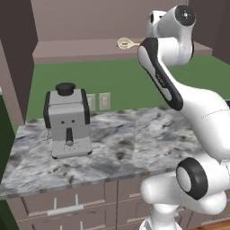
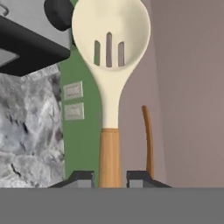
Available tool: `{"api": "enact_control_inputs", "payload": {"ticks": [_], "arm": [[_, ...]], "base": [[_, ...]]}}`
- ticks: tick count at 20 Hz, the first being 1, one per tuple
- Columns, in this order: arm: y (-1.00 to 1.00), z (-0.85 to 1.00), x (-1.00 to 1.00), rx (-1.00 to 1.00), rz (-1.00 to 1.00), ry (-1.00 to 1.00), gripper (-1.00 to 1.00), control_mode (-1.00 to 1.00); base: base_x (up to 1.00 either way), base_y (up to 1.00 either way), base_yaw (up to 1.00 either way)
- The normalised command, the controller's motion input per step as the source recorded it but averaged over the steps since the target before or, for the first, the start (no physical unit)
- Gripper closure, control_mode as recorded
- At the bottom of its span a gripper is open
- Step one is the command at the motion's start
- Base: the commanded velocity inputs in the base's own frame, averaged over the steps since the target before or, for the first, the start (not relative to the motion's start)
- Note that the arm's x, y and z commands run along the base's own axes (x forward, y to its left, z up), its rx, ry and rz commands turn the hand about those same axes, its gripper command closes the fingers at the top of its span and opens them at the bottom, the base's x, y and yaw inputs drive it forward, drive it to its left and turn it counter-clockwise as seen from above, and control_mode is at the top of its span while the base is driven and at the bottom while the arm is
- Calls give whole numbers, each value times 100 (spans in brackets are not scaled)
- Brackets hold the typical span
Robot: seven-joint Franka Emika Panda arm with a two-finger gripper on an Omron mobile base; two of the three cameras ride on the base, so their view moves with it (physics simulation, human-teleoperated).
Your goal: Organize the utensils by type. Pick up the wooden spoons from the counter and place them in the open cabinet. Then pick up the metallic utensils from the counter and place them in the open drawer.
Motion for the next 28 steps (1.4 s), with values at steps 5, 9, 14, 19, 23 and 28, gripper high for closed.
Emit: {"api": "enact_control_inputs", "payload": {"ticks": [5,9,14,19,23,28], "arm": [[50,-6,82,0,5,1,100,-100],[49,0,84,0,1,1,100,-100],[48,0,87,-2,2,5,100,-100],[32,1,77,0,4,3,100,-100],[29,2,81,0,5,4,100,-100],[47,-58,83,-6,6,18,100,-100]], "base": [[0,0,0],[0,0,0],[0,0,0],[0,0,0],[0,0,0],[0,0,0]]}}
